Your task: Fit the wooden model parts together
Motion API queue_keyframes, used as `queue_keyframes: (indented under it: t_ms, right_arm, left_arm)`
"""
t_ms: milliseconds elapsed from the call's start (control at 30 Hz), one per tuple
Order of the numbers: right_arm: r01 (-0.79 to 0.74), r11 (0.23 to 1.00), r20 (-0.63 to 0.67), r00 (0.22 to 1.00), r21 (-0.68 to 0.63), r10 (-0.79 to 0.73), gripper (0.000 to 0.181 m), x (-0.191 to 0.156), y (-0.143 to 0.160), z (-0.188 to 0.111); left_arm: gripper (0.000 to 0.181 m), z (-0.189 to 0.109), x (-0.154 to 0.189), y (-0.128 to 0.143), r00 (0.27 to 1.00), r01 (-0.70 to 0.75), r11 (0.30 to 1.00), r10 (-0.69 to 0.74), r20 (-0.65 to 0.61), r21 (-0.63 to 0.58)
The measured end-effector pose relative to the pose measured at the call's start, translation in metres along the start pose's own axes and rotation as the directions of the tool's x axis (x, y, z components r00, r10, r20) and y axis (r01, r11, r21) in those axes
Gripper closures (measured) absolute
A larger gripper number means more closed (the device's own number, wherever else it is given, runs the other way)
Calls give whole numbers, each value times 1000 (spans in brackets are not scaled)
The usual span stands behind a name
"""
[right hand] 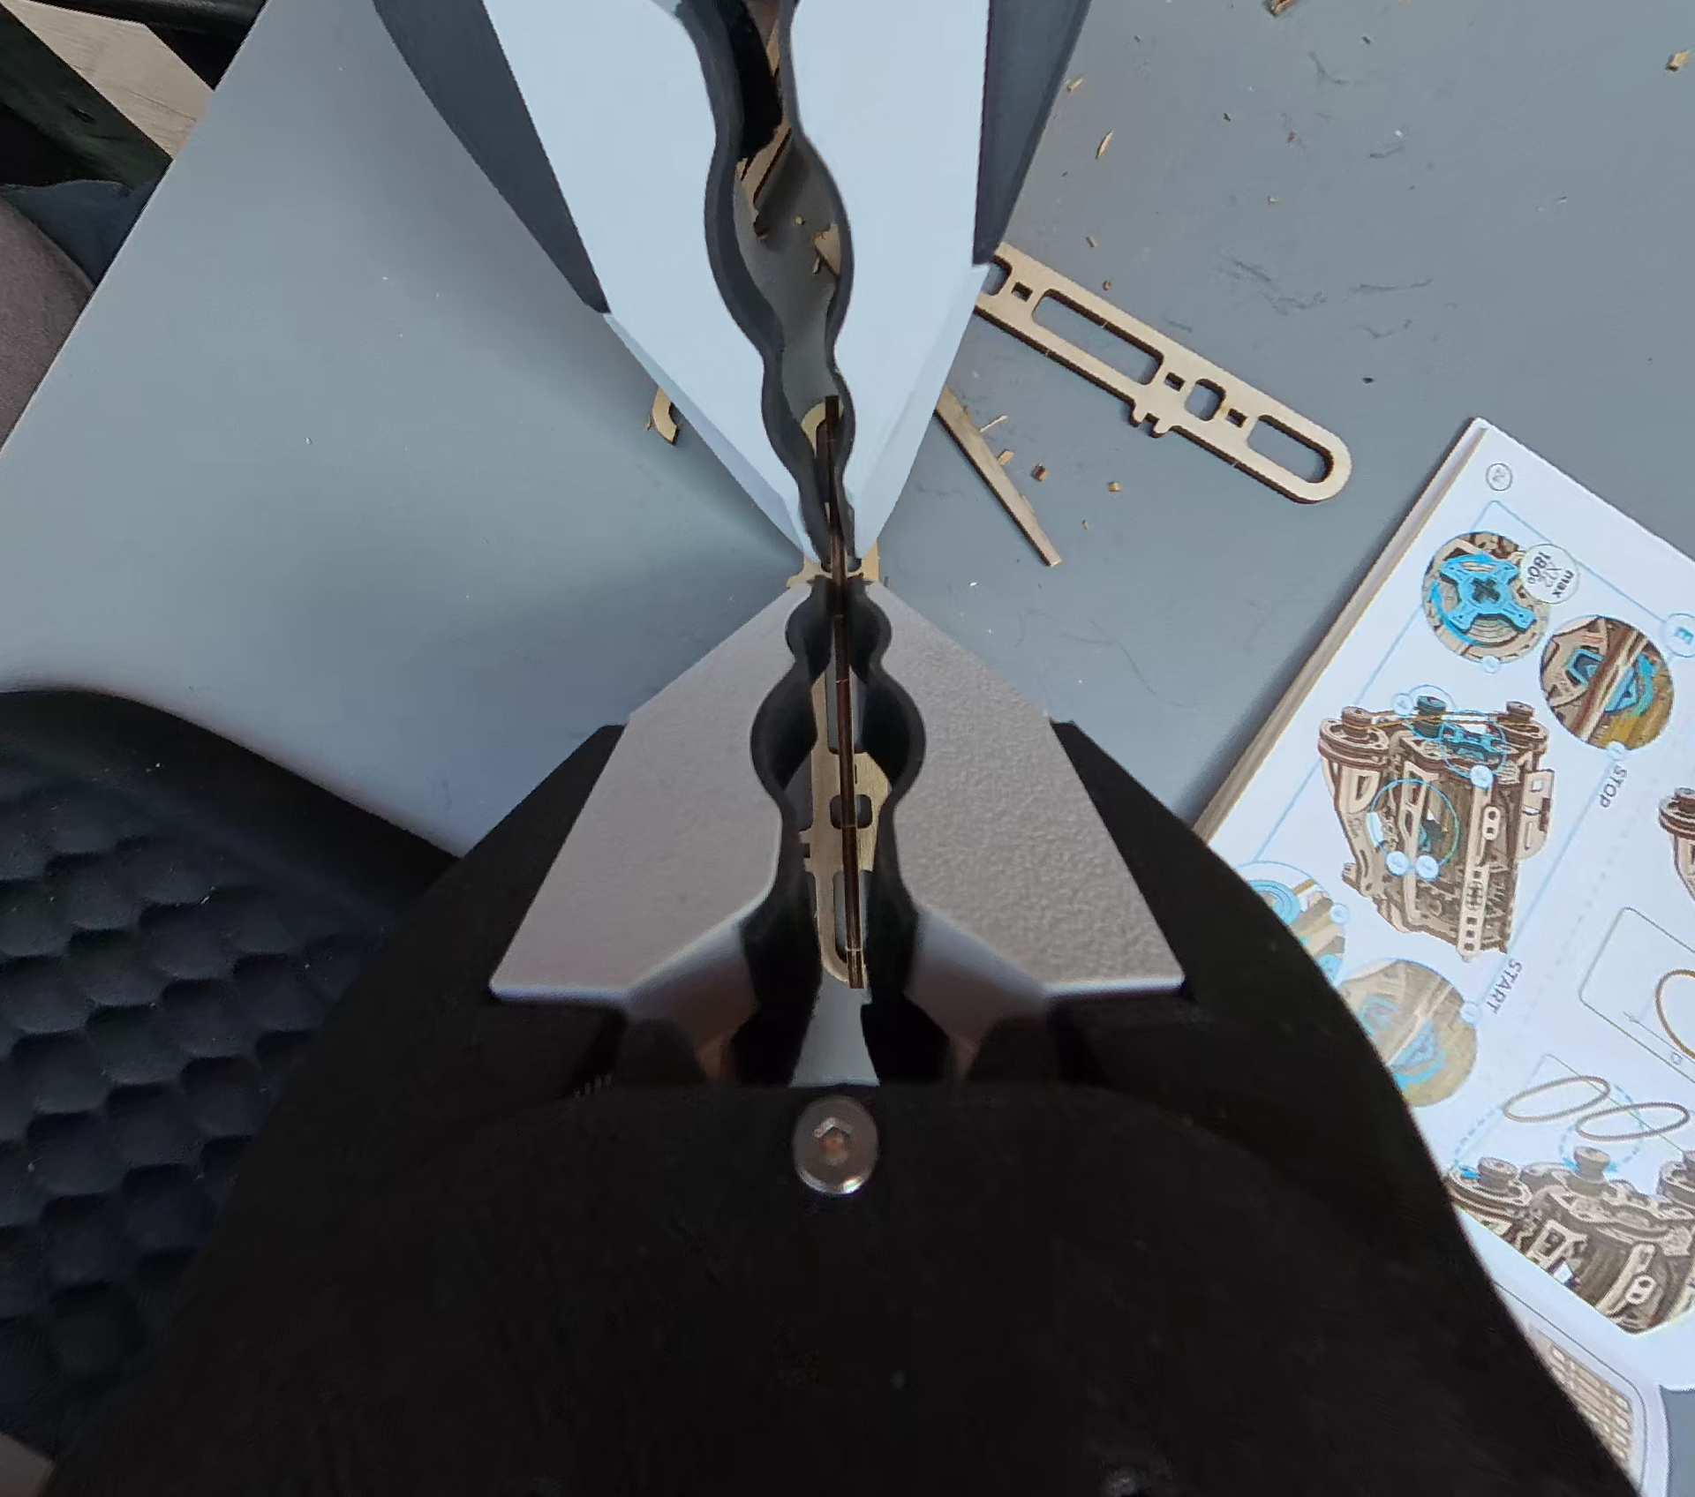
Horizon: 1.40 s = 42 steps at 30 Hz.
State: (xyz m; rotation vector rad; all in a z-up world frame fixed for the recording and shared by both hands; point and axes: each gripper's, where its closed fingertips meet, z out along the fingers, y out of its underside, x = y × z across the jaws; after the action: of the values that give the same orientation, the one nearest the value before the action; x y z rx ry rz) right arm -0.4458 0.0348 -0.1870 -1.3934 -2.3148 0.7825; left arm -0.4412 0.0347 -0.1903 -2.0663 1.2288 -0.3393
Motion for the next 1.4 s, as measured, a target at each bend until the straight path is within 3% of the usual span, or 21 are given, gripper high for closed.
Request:
queue_keyframes:
  t_ms: [333,567,1033,1333,1400]
  right_arm:
    - [61,996,-46,997,-61,-64,181,-2,2,1]
    - [36,996,-19,999,-84,-38,181,-1,2,1]
    - [71,994,-60,995,-81,-76,181,-2,3,2]
    - [26,997,-63,998,72,-22,180,1,-1,-1]
    - [24,988,-118,993,154,-5,168,6,-5,-14]
  left_arm:
    - [181,0,1,1,999,-27,999,28,36,-30]
    - [181,1,0,1,1000,23,1000,-23,-15,-3]
    - [180,1,1,2,1000,-5,1000,6,14,-23]
    - [181,1,0,2,1000,11,1000,-11,-20,-29]
    - [181,-1,1,3,999,11,999,-13,-39,-45]
